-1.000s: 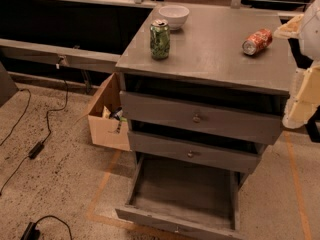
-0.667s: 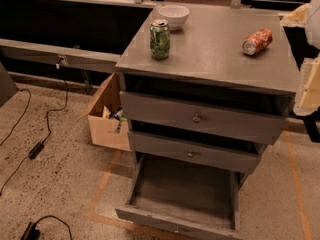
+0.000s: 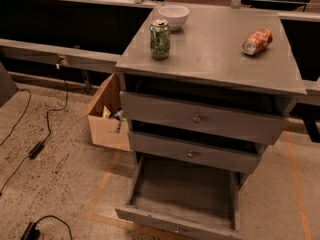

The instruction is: Place coke can into bottom drawer

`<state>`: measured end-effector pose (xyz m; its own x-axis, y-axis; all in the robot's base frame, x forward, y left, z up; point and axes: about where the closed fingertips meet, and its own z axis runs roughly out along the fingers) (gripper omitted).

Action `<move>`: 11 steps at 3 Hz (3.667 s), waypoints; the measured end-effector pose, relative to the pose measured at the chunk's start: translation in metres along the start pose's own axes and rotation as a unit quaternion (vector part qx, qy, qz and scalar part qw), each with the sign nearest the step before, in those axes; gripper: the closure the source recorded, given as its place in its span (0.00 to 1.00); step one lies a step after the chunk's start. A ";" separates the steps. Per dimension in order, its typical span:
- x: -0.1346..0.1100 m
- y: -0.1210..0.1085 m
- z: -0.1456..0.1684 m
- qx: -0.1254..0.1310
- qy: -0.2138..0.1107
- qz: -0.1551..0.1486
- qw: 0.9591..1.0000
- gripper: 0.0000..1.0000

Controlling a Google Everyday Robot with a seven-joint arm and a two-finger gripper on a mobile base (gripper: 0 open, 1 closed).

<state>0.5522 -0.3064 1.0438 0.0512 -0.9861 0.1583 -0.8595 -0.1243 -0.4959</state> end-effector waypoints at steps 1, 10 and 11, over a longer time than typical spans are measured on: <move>0.011 -0.026 0.009 0.027 -0.041 -0.056 0.997 0.00; 0.086 -0.111 0.186 0.090 -0.002 -0.290 0.953 0.00; 0.087 -0.117 0.201 0.077 0.014 -0.312 0.947 0.00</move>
Offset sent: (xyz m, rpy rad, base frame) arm 0.0793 -0.0127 0.0046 0.0103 -0.0996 0.6155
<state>0.7595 -0.3999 0.9437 0.5089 -0.7125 0.4832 -0.5827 -0.6982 -0.4159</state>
